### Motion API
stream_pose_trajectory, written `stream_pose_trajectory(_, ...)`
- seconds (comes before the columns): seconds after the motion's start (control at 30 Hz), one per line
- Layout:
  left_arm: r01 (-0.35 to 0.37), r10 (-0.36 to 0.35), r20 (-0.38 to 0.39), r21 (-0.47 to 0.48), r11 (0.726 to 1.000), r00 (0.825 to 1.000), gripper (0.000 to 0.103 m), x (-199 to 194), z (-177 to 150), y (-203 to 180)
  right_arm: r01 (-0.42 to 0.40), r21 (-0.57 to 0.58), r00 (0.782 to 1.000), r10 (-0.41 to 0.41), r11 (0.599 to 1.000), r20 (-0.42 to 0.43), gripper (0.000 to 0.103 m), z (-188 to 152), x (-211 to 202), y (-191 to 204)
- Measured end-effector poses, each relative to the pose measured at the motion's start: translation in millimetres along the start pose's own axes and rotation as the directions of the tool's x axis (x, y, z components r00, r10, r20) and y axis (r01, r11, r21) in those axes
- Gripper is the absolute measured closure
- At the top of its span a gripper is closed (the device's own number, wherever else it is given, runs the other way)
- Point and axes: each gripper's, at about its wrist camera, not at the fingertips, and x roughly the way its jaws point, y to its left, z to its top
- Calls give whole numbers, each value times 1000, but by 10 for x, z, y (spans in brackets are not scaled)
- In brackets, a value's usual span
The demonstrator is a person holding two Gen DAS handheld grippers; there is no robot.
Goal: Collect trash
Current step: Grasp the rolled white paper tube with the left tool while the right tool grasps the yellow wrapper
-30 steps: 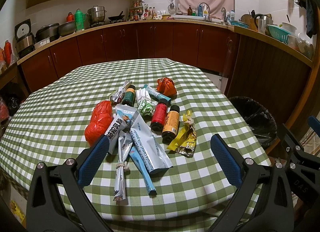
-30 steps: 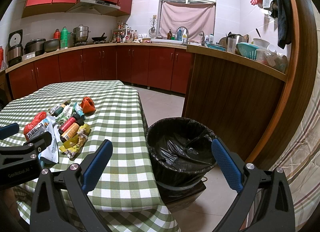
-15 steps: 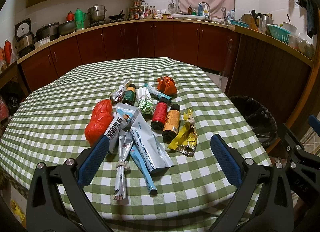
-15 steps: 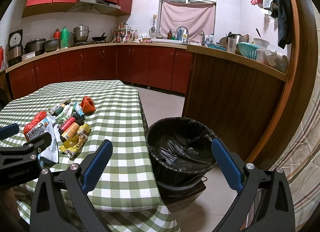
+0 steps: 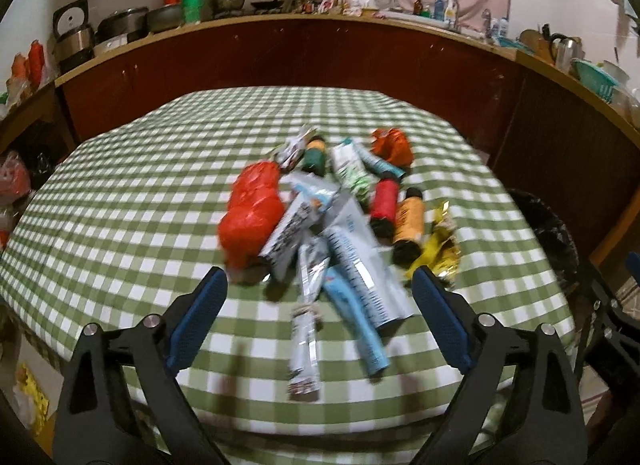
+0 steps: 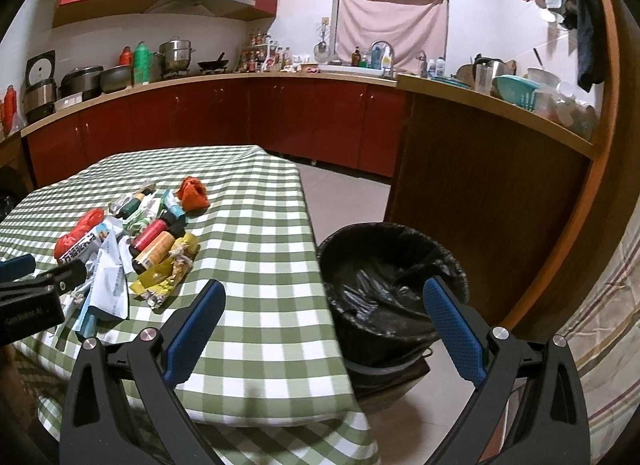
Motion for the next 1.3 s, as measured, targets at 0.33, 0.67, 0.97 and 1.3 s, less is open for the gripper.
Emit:
stream_pose_trajectory(0.33,-48,49,-65,19,999,997,24,132,-68,296,-66,-42,998,65,997,-20,7,18,133,304)
stream_pose_trajectory(0.67,-14,19,-112,46,999,994,37,200,-135,323,-88,-58,995,85,994,-47,7,-17,199,410)
stream_pose_trajectory(0.97,55,-44,-137,73,996,990,76,258,-183,223,-102,-70,994,98,992,-51,7,-40,207,461)
stream_pose_trajectory(1.3,91,-82,-74,119,989,994,87,34,-160,181,-141,-84,988,135,986,-74,39,-29,219,523)
